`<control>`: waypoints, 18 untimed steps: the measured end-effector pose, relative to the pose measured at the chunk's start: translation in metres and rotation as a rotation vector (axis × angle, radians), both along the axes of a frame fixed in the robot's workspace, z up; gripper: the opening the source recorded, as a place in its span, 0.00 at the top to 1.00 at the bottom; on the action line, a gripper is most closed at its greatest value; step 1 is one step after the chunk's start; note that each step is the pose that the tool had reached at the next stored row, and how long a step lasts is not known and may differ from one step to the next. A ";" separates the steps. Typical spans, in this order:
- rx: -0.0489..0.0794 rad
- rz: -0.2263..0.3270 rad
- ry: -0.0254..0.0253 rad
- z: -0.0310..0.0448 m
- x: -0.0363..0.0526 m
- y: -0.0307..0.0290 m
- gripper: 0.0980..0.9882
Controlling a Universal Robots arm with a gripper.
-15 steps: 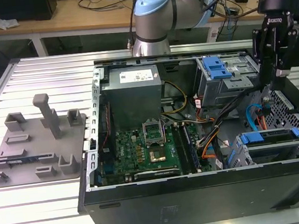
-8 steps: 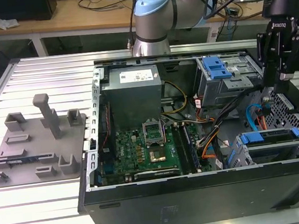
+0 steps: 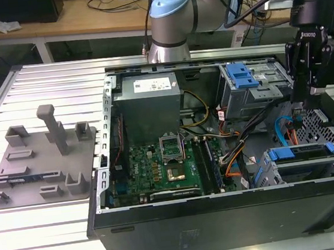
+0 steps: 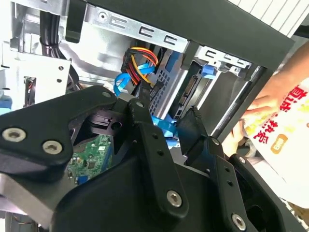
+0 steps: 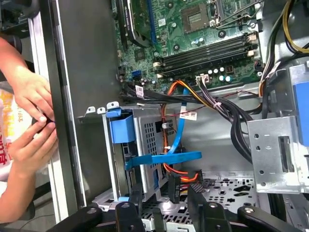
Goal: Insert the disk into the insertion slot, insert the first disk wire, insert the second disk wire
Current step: 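Insert the first disk wire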
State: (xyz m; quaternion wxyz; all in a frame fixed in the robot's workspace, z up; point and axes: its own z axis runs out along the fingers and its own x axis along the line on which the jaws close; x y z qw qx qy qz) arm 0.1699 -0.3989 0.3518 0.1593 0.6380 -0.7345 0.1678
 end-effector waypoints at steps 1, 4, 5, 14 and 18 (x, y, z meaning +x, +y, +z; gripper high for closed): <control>-0.001 0.004 0.0020 -0.0015 0.0001 0.0000 0.55; -0.008 0.010 0.0129 -0.0040 0.0001 0.0000 0.55; -0.018 0.012 0.0195 -0.0042 0.0001 0.0000 0.55; -0.039 0.025 0.0207 -0.0080 0.0000 0.0016 0.55; -0.041 0.025 0.0207 -0.0093 0.0000 0.0020 0.55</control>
